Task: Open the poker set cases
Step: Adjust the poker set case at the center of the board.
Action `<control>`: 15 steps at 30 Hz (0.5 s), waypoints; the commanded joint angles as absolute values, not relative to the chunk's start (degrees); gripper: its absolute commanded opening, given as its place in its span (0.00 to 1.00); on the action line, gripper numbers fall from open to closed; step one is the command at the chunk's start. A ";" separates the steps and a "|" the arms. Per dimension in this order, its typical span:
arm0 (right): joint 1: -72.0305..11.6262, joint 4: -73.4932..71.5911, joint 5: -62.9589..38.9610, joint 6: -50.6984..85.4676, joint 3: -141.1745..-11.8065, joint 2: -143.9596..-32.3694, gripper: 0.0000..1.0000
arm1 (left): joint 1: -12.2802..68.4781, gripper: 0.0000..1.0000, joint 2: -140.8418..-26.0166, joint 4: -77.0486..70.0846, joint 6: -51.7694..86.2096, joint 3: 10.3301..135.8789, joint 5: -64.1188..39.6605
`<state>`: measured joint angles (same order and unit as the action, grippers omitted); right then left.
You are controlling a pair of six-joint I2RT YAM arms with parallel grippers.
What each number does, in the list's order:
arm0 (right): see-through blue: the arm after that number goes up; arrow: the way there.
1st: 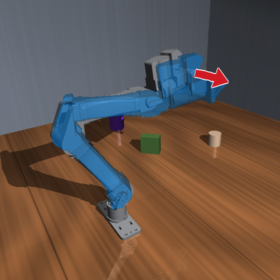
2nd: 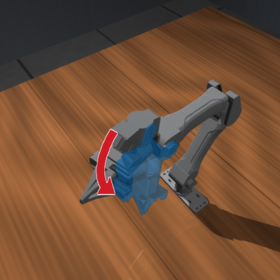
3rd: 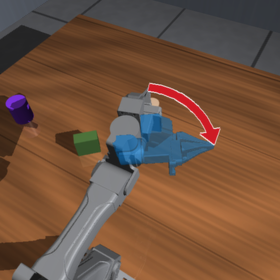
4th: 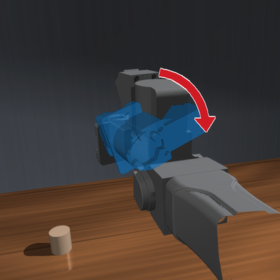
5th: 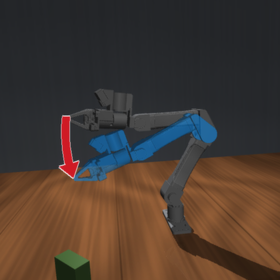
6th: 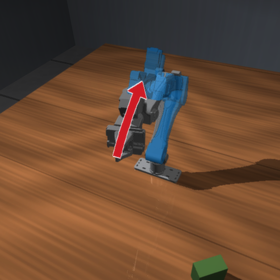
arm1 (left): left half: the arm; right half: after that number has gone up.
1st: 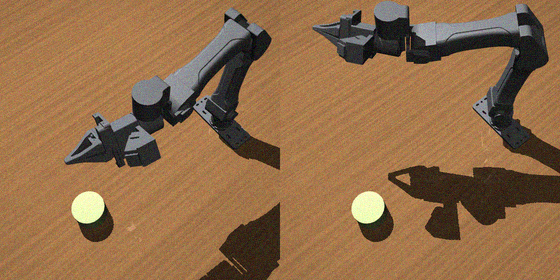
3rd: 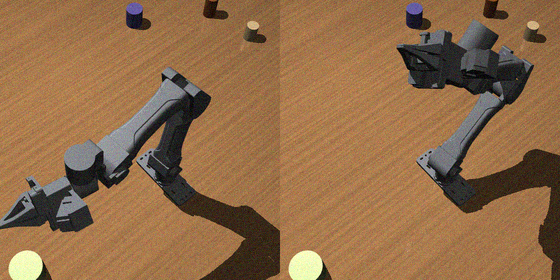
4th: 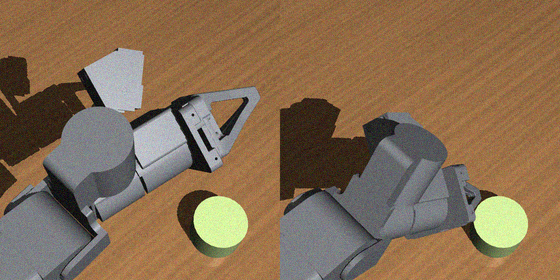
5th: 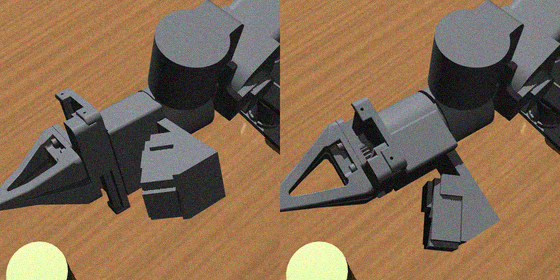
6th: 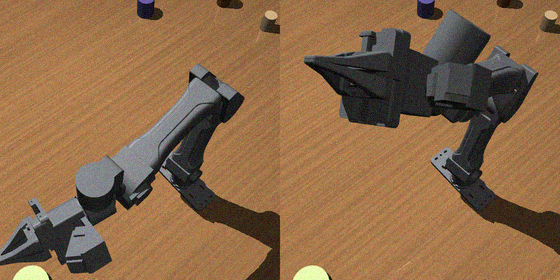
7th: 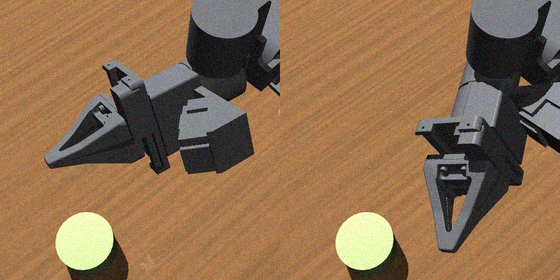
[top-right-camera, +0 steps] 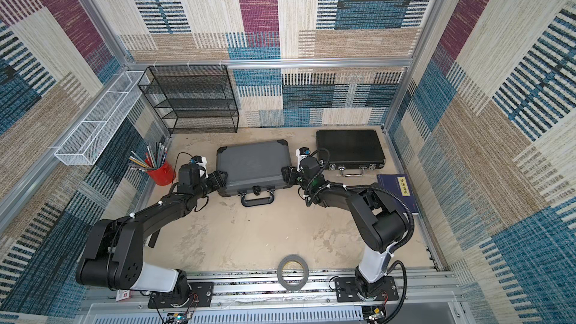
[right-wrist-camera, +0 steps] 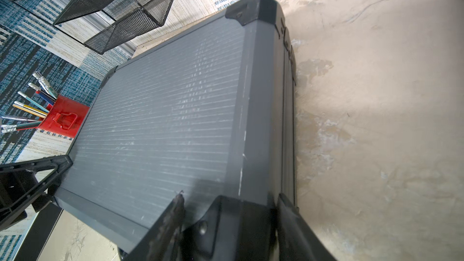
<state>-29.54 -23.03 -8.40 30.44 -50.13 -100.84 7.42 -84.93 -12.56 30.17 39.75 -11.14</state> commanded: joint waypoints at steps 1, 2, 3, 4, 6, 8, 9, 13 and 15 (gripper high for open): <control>-32.82 -16.47 -30.32 33.83 -48.74 -100.59 0.56 | 7.40 0.65 -85.93 0.67 27.87 39.94 -16.37; -33.02 -16.95 -30.41 34.40 -48.31 -100.25 0.56 | 7.11 0.65 -86.08 0.45 27.49 40.22 -16.11; -33.26 -17.59 -30.57 35.07 -47.79 -100.08 0.56 | 6.68 0.65 -86.34 0.22 27.28 40.50 -15.93; -33.40 -18.22 -30.54 35.76 -47.26 -99.78 0.56 | 6.15 0.66 -86.80 0.04 27.08 41.01 -16.24; -33.48 -18.66 -29.95 36.84 -46.48 -99.29 0.56 | 5.46 0.66 -87.81 -0.15 26.88 42.16 -17.04; -33.48 -17.13 -26.63 37.53 -46.23 -98.62 0.57 | 5.23 0.66 -88.29 0.11 26.80 43.30 -17.72; -33.48 -15.32 -24.61 37.21 -46.44 -98.32 0.58 | 5.22 0.66 -88.18 0.25 26.88 43.49 -17.90; -32.29 -8.95 -18.48 34.85 -48.04 -96.29 0.61 | 5.19 0.67 -85.12 3.05 26.70 43.95 -17.38; -31.33 -7.12 -16.61 34.21 -47.93 -94.21 0.62 | 5.19 0.67 -81.99 5.84 26.35 44.16 -16.21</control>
<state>-31.51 -16.34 -10.94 35.66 -47.86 -95.77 4.78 -84.29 -5.17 28.29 44.10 -11.09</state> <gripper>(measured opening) 0.616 0.670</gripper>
